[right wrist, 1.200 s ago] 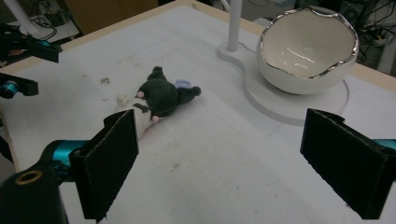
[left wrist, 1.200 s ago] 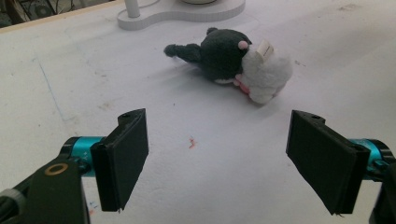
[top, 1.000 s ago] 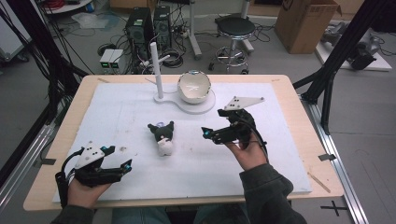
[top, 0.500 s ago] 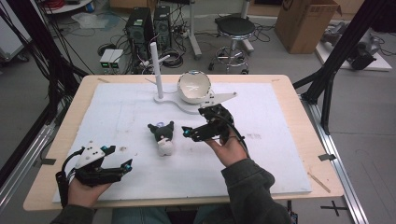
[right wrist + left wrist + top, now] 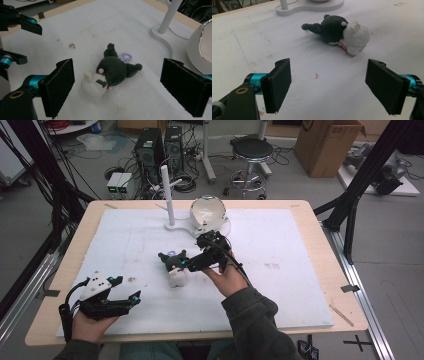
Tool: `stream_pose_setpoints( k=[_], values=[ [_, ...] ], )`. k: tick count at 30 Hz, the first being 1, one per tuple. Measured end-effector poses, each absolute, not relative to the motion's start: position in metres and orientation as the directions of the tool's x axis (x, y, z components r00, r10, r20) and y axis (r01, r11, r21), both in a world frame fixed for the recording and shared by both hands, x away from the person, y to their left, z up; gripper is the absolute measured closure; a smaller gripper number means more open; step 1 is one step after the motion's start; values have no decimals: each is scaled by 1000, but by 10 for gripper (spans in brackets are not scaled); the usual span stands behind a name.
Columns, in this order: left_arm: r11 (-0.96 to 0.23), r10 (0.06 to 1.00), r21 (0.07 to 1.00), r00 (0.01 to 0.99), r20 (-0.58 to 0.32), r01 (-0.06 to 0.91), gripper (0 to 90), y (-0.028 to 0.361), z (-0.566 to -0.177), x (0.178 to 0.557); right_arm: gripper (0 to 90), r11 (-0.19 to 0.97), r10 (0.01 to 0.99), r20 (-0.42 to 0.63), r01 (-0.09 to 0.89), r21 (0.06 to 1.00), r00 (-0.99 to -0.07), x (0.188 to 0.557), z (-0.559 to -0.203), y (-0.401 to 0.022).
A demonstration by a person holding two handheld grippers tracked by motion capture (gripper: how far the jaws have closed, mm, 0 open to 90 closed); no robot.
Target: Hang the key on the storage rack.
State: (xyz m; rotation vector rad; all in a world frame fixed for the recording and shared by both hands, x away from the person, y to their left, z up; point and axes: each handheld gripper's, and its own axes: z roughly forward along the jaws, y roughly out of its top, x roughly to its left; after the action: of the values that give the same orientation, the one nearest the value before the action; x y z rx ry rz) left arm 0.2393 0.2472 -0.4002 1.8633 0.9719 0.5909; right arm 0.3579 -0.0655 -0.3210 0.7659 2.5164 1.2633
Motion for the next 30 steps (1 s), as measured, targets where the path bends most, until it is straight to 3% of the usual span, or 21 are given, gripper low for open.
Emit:
stream_pose_setpoints(
  k=[7,9,30],
  values=[
    [-267,816,887,578,1,376,214,247,-400,240,114,485,566,45,376,790,-823,361,-328,-54],
    [-267,816,887,578,2,375,214,247,-400,239,161,482,563,60,387,786,-824,363,-331,-50],
    [-263,820,891,572,5,369,214,249,-399,240,172,496,599,129,493,715,-790,374,-367,-23]
  ],
)
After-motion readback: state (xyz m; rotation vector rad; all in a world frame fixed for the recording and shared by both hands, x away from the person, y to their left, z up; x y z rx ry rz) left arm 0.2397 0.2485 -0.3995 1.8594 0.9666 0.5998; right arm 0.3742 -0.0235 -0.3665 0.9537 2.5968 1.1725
